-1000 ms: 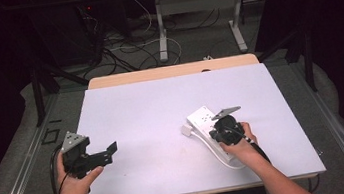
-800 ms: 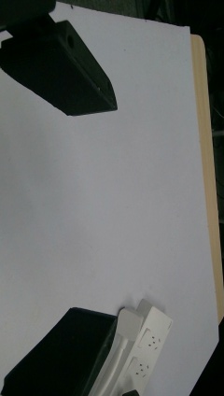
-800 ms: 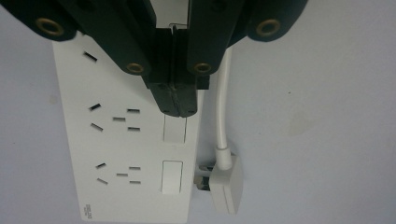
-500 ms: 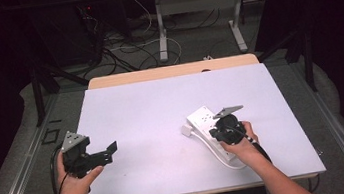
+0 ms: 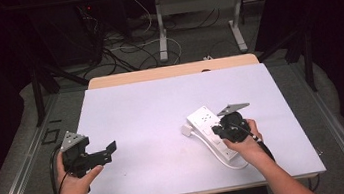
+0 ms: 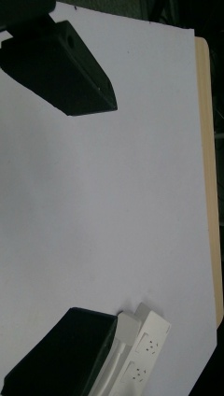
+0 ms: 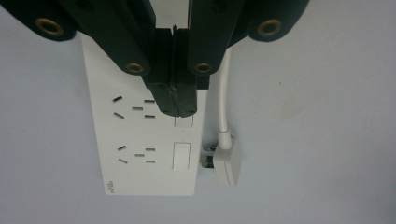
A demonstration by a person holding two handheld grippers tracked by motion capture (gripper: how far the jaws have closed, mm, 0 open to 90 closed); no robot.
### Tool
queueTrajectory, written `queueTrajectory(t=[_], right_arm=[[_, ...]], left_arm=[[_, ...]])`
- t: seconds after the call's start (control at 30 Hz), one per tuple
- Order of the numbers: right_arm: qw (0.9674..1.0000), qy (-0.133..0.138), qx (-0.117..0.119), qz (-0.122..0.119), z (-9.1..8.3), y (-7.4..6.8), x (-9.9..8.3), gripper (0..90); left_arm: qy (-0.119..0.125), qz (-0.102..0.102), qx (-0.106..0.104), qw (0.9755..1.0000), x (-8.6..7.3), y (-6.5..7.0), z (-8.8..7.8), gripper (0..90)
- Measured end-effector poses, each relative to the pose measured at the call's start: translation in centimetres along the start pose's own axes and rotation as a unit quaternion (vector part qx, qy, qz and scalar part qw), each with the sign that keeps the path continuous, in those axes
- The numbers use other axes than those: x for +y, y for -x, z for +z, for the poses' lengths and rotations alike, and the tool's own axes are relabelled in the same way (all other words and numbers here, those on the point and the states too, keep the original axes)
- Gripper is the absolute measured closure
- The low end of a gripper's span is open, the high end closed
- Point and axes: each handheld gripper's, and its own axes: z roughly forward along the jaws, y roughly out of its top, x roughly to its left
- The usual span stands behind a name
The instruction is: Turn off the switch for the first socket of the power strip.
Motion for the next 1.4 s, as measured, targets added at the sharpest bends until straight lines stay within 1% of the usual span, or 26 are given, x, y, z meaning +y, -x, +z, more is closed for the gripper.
queueTrajectory(t=[0.17,0.2,0.27,0.3,0.37,0.47,0.6,0.73,0.83,0.9,1.0,1.03,1.07,1.13,1.17,1.23,1.3,1.33,1.4], right_arm=[[1.0,0.004,0.0,-0.001,-0.3,0.1,0.1,90.0],[1.0,0.003,0.0,0.001,-0.4,0.1,0.1,89.3],[1.0,0.005,-0.001,-0.005,-0.5,0.3,0.1,88.1],[1.0,0.006,-0.002,0.0,-0.5,0.3,0.1,87.5],[1.0,0.007,-0.004,0.0,-0.7,0.5,0.1,85.7],[0.9999,0.007,-0.007,0.004,-0.9,0.7,0.3,81.0],[0.9999,0.01,-0.011,-0.005,-1.2,0.8,0.4,74.0],[0.9999,0.014,-0.009,-0.001,-1.7,1.0,0.3,68.5],[0.9997,0.02,-0.008,0.007,-2.1,1.3,0.3,63.2],[0.9997,0.022,-0.01,0.007,-2.4,1.5,0.3,60.1],[0.9997,0.021,-0.01,0.01,-3.0,1.7,0.2,58.5],[0.9997,0.022,-0.01,0.008,-3.1,1.8,0.1,58.0],[0.9997,0.024,-0.009,0.005,-3.2,1.9,0.0,57.2],[0.9997,0.022,-0.006,0.009,-3.4,2.1,-0.1,55.3],[0.9998,0.017,-0.002,0.009,-3.5,2.1,-0.1,54.8],[0.9996,0.029,0.001,0.001,-3.5,2.2,-0.3,53.9],[0.9996,0.027,0.005,0.0,-3.6,2.4,-0.4,53.5],[0.9996,0.029,0.007,0.004,-3.7,2.5,-0.4,53.2],[0.9994,0.032,0.01,0.004,-3.8,2.7,-0.5,52.9]], left_arm=[[0.0,-0.001,0.001,1.0,0.0,0.0,-0.1,0.8],[0.0,0.0,0.002,1.0,0.0,0.0,-0.1,0.8],[-0.001,0.001,0.002,1.0,0.0,0.1,-0.1,0.8],[-0.001,0.002,0.002,1.0,0.0,0.1,0.0,0.8],[0.0,0.003,0.002,1.0,0.0,0.1,0.0,0.8],[0.001,0.001,0.002,1.0,0.1,0.0,0.0,0.8],[-0.002,0.001,0.002,1.0,0.0,-0.1,0.0,0.8],[-0.001,0.002,0.002,1.0,0.0,0.0,-0.1,0.8],[0.001,0.002,0.003,1.0,0.0,0.0,-0.1,0.8],[0.002,0.002,0.003,1.0,0.0,0.0,-0.1,0.8],[0.002,0.001,0.003,1.0,0.0,-0.1,-0.2,0.8],[0.002,0.001,0.004,1.0,0.0,-0.1,-0.2,0.8],[0.002,0.0,0.004,1.0,0.0,-0.1,-0.2,0.8],[0.001,0.0,0.004,1.0,0.0,-0.2,-0.2,0.8],[0.0,0.001,0.004,1.0,0.0,-0.2,-0.2,0.8],[0.0,-0.001,0.005,1.0,0.0,-0.2,-0.2,0.8],[0.0,-0.002,0.005,1.0,0.0,-0.3,-0.2,0.8],[0.0,-0.002,0.005,1.0,0.0,-0.3,-0.2,0.8],[0.0,-0.001,0.006,1.0,0.0,-0.3,-0.3,0.8]])
